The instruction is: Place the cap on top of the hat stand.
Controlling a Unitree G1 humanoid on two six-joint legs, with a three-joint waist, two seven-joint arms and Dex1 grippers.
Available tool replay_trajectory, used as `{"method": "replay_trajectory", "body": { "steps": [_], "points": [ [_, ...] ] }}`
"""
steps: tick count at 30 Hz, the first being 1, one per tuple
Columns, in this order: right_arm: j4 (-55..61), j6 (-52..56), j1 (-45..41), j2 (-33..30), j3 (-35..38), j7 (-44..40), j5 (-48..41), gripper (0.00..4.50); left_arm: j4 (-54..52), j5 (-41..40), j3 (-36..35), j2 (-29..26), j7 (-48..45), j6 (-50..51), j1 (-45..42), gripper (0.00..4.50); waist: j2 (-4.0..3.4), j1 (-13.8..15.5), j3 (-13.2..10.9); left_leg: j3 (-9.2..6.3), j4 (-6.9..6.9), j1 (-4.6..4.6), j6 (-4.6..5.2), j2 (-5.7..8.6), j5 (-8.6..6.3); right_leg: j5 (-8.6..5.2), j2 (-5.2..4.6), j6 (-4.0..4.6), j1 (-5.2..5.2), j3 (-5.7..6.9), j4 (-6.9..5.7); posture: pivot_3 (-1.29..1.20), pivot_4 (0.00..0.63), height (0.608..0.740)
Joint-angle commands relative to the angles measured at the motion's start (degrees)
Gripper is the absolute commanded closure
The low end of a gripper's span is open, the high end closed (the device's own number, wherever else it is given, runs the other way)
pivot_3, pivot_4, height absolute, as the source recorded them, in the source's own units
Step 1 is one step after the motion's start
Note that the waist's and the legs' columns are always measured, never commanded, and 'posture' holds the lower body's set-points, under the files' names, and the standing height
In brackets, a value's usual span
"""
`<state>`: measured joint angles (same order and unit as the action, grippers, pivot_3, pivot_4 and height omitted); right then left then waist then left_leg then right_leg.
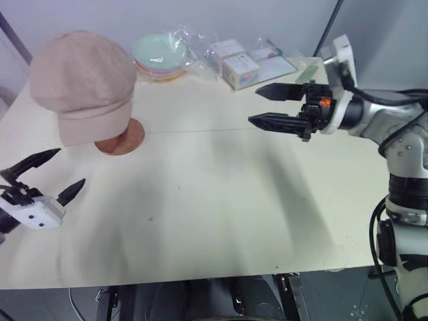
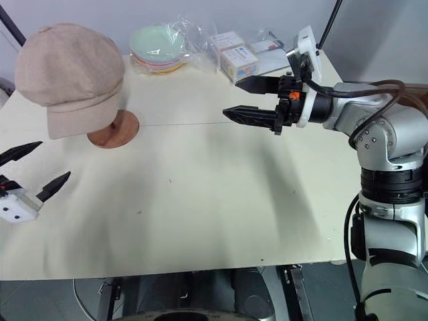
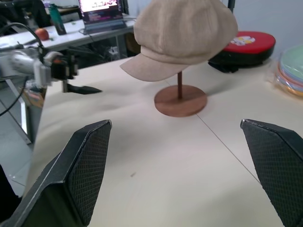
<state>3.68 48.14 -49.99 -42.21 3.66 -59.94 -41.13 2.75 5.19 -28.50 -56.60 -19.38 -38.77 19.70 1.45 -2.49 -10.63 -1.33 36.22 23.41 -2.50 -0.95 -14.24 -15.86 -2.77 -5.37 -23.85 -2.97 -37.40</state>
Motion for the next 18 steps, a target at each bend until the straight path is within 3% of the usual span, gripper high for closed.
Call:
{"method": "replay_trajectory", "body": {
  "steps": [1,5,10,13,18],
  "points": [
    [-1.22,-2.73,-0.87,-0.99,0.20,-1.66,1.70,0.00,-15.69,-14.83,-6.67,3.51,-3.60,25.26,4.56,0.02,0.01,0.06,0.01,-0.04,0.01,0.01,0.00,0.00,0.00,0.00,0.02,0.00,0.00,0.02,0.00,0.00,0.150,0.740],
    [-5.41,-5.52,-0.89,-1.83,-1.08,-3.92,4.77,0.00,-28.84,-40.60,-17.94,6.67,-3.96,55.66,9.45,0.02,0.03,-0.03,0.01,-0.18,0.09,-0.04,0.00,-0.01,0.00,0.00,0.06,0.00,0.06,0.02,-0.08,0.00,0.150,0.740],
    [-11.90,-7.36,-3.42,-2.71,-2.09,-8.00,7.04,0.00,-35.20,-71.49,-38.44,8.35,-12.45,74.14,17.99,0.02,0.01,-0.23,-0.02,-0.23,0.18,-0.07,0.00,-0.03,0.00,-0.01,0.14,0.02,0.11,0.07,-0.09,0.00,0.150,0.740],
    [-15.65,-8.15,-5.64,-2.69,-2.80,-10.95,7.98,0.00,-32.99,-74.69,-46.61,8.91,-18.73,76.60,22.22,0.02,-0.03,-0.17,-0.05,-0.12,0.18,-0.09,0.00,0.01,0.00,-0.03,0.13,0.06,0.11,0.03,-0.07,0.00,0.150,0.740],
    [-20.21,-9.65,-8.58,-1.36,-3.38,-13.52,9.61,0.00,-28.83,-77.71,-54.19,7.06,-20.31,79.46,22.60,0.02,-0.07,-0.02,-0.07,-0.15,0.24,-0.18,-0.01,0.07,0.00,-0.15,0.29,0.26,0.23,0.08,-0.07,0.00,0.150,0.740]
  ]
}}
